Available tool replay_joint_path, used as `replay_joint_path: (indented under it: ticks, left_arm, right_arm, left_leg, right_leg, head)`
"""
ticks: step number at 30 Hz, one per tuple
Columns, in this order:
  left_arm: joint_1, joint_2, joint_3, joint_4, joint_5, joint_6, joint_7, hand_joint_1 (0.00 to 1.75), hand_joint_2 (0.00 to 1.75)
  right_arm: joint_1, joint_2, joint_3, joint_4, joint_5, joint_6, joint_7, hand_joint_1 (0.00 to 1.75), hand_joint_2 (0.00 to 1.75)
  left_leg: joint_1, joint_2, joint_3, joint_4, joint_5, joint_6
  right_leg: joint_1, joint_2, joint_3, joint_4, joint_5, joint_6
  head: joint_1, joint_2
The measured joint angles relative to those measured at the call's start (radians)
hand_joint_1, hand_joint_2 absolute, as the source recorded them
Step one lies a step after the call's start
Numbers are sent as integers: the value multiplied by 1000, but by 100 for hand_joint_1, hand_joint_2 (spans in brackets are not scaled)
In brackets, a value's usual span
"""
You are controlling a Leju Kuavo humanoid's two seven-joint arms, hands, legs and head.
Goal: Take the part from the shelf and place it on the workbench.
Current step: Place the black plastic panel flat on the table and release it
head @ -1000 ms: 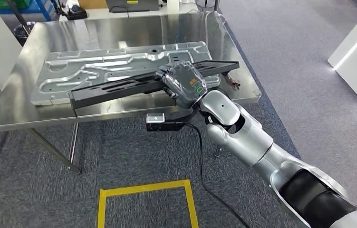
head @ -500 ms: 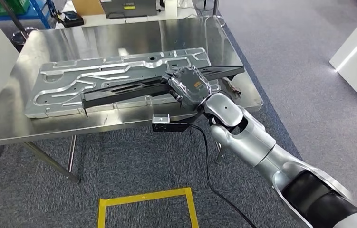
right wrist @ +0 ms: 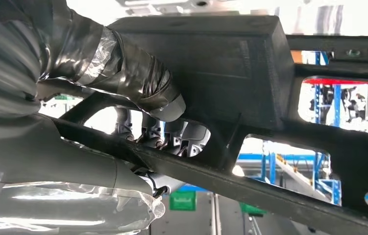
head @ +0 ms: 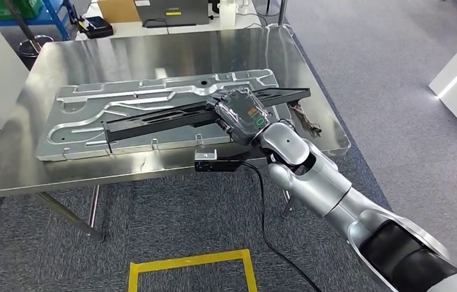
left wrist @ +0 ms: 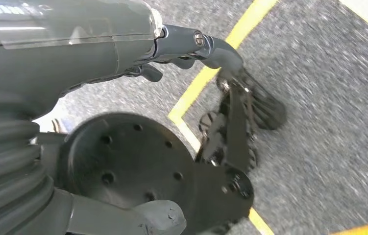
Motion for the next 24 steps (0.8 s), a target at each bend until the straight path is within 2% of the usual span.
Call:
replay_joint_path:
  ticks: [1,3,5,6,8,9,10,11,12,13,14,15,18,20,21,23,24]
  left_arm:
    - [-1,0,0,0,0,-1,0,0,175]
    - [-2,0,0,0,0,-2,1,0,175]
    - [-4,0,0,-1,0,-3,2,0,175]
    - [-4,0,0,-2,0,-3,2,0,175]
    - [-4,0,0,-2,1,-3,2,0,175]
    - [-2,0,0,-2,1,-4,2,0,175]
    - [-1,0,0,-2,2,-4,2,0,175]
    - [-1,1,0,-2,2,-5,2,0,175]
    - [0,1,0,-3,2,-5,2,0,175]
    - [0,2,0,-3,3,-6,2,0,175]
    - [0,3,0,-4,3,-6,3,0,175]
    - [0,4,0,-4,3,-6,3,0,175]
    - [-1,3,0,-4,4,-6,5,0,175]
    - [0,2,0,-4,4,-5,4,0,175]
    - [0,1,0,-4,4,-5,4,0,175]
    - [-1,1,0,-4,5,-6,5,0,175]
    - [-1,1,0,-4,5,-6,6,0,175]
  right_arm:
    - [1,0,0,0,0,0,0,175,175]
    - [2,0,-2,-2,0,2,1,175,175]
    - [-1,2,-3,-6,3,7,7,175,175]
    - [-1,3,-3,-8,5,9,9,175,175]
    - [4,3,-2,-10,4,9,9,175,175]
    - [8,4,-2,-10,4,9,8,175,175]
    - [11,5,-1,-11,4,10,8,175,175]
    - [13,6,-1,-12,4,13,11,175,175]
    - [14,7,-1,-15,5,16,14,175,175]
    - [14,8,0,-17,6,19,18,175,175]
    - [13,9,0,-19,6,21,21,175,175]
    - [13,9,-1,-21,6,21,22,175,175]
    - [18,8,-3,-23,4,18,16,175,175]
    - [20,6,-6,-24,3,11,10,175,175]
    - [20,5,-8,-25,2,8,9,175,175]
    - [22,4,-10,-25,2,8,10,175,175]
    - [27,2,-10,-25,1,9,11,175,175]
  left_leg:
    - [-1,0,1,0,-4,-6]
    - [-1,2,5,0,-13,-17]
    - [0,5,-16,53,-41,-27]
    - [2,6,-47,113,-64,-31]
    - [5,6,-132,252,-106,-37]
    - [6,7,-166,294,-105,-39]
    - [7,7,-182,296,-82,-39]
    - [8,7,-179,258,-39,-37]
    - [8,7,-161,191,15,-34]
    - [6,6,-138,125,57,-28]
    - [3,6,-117,70,82,-23]
    - [1,6,-104,37,88,-18]
    - [0,6,-90,13,72,-7]
    - [6,7,-73,-2,68,4]
    - [8,7,-64,-7,65,9]
    - [7,7,-54,-8,55,15]
    - [6,6,-48,-8,49,16]
  right_leg:
    - [3,1,4,-4,-9,-6]
    - [-1,3,10,-10,-16,-16]
    - [-7,4,22,-16,-23,-28]
    - [-7,3,29,-18,-28,-34]
    - [-6,3,41,-18,-39,-38]
    - [-6,3,49,-18,-46,-39]
    - [-6,4,58,-17,-53,-38]
    - [-6,4,69,-17,-61,-37]
    - [-6,5,81,-17,-70,-35]
    - [-5,5,91,-17,-79,-31]
    - [-3,6,97,-17,-86,-26]
    - [-2,6,98,-17,-90,-21]
    - [-2,5,101,-22,-99,-5]
    - [-2,4,91,12,-119,4]
    - [-4,4,65,63,-141,7]
    - [-4,3,-22,201,-186,12]
    - [-5,3,-61,252,-191,14]
  head:
    - [0,0]
    - [0,0]
    - [0,0]
    - [0,0]
    - [0,0]
    - [0,0]
    - [0,0]
    - [0,0]
    - [0,0]
    - [0,0]
    - [0,0]
    - [0,0]
    - [0,0]
    - [0,0]
    - [0,0]
    - [0,0]
    - [0,0]
